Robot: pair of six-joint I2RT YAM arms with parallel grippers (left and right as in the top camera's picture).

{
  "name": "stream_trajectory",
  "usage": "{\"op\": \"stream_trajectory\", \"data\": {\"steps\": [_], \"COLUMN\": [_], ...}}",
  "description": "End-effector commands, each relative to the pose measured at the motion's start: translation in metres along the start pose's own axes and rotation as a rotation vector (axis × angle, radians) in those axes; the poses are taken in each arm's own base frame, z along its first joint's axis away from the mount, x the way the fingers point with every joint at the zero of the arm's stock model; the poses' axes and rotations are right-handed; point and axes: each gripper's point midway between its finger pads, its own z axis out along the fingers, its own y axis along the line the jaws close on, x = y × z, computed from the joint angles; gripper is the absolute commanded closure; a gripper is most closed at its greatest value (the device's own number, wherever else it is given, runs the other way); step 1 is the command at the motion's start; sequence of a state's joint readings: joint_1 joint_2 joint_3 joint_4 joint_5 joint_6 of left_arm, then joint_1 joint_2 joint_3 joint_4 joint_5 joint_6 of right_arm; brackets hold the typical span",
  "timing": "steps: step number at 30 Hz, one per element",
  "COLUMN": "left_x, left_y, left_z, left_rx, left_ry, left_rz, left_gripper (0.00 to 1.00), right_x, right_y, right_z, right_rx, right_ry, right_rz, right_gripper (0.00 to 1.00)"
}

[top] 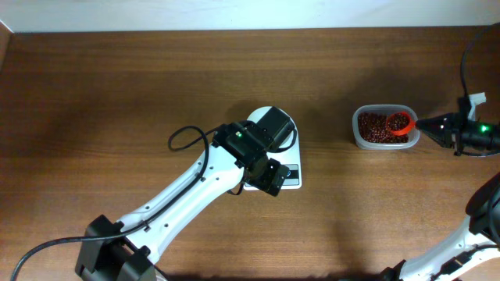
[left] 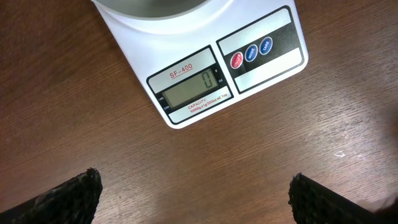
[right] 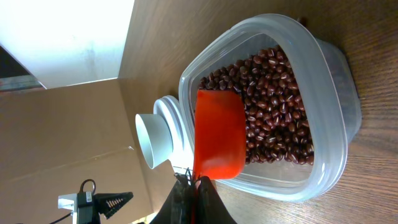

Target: Scoop item into bowl and weigh 50g on scale

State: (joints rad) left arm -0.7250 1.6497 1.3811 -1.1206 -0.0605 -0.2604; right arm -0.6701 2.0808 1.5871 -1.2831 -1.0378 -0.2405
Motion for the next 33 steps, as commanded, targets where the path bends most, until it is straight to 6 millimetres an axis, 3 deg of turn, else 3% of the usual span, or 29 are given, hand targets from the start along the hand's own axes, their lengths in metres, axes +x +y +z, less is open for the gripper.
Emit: {"op": "stream_trajectory", "data": {"steps": [1, 11, 25, 33], "left_x": [-0.004, -0.004, -0.004, -0.004], "left_y": [0.002, 0.002, 0.002, 0.002], "left_z": [-0.002, -0.002, -0.002, -0.002], "left_rx": [-0.006, -0.006, -0.006, -0.006], "left_ry": [-0.010, -0.010, -0.010, -0.010], "left_rz": [0.012, 0.011, 0.012, 0.011], "left_gripper": [0.01, 0.01, 0.01, 0.01], "right_x": [-0.004, -0.007, -0.005, 0.004], "right_y": [0.006, 0.006, 0.031, 0.045], "right_z": [-0.004, -0.004, -0.010, 0.015], "right_rx": [-0.024, -0.022, -0.139, -0.141], "right_ry": [-0.015, -0.022, -0.033, 0.035], "right_rz": [-0.023, -0.033, -0.037, -0.070], "right_gripper": [0.96, 0.96, 0.96, 0.96]}}
